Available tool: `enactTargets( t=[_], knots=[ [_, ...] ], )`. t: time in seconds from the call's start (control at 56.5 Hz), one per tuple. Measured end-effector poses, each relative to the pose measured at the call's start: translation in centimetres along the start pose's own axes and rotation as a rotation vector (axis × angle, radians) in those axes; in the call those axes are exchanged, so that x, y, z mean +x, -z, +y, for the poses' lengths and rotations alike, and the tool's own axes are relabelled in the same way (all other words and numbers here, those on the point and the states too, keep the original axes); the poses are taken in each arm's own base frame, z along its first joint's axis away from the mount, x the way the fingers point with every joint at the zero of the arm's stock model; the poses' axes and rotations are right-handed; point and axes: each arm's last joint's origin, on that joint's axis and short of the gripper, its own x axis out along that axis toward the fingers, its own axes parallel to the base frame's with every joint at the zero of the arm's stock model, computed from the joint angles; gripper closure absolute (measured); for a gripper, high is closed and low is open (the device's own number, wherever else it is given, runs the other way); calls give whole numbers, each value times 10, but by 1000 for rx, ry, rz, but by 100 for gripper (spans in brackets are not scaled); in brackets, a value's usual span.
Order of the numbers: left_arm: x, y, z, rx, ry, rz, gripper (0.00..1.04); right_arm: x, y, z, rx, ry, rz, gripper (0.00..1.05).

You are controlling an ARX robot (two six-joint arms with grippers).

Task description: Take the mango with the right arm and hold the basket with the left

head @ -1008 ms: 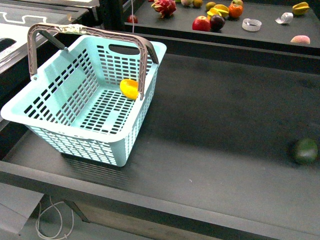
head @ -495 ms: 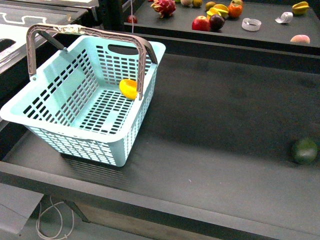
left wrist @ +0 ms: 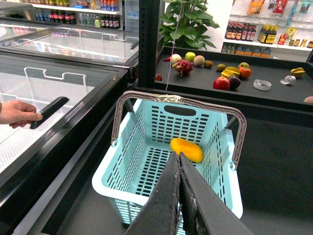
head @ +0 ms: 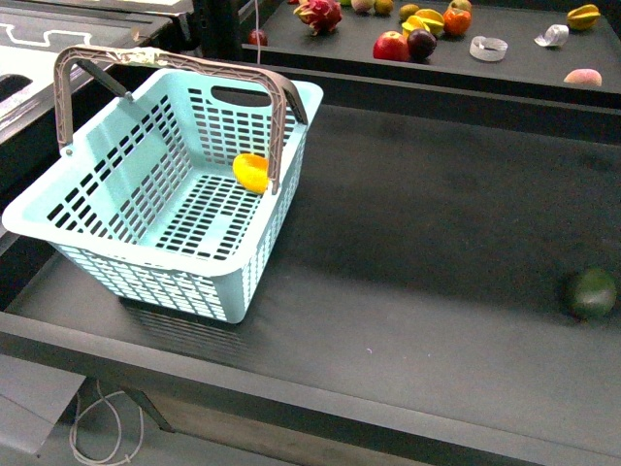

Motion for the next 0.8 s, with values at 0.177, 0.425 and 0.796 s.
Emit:
enactTargets(
  t=[0.177,0.425,0.796],
  knots=[
    [-9,-3,0,1,0,-10,103,0,0,0,0,0,0,8],
    [-18,-5,0,1,1,-14,103,0,0,0,0,0,0,8],
    [-28,-4,0,1,1,-15,103,0,0,0,0,0,0,8]
  ],
)
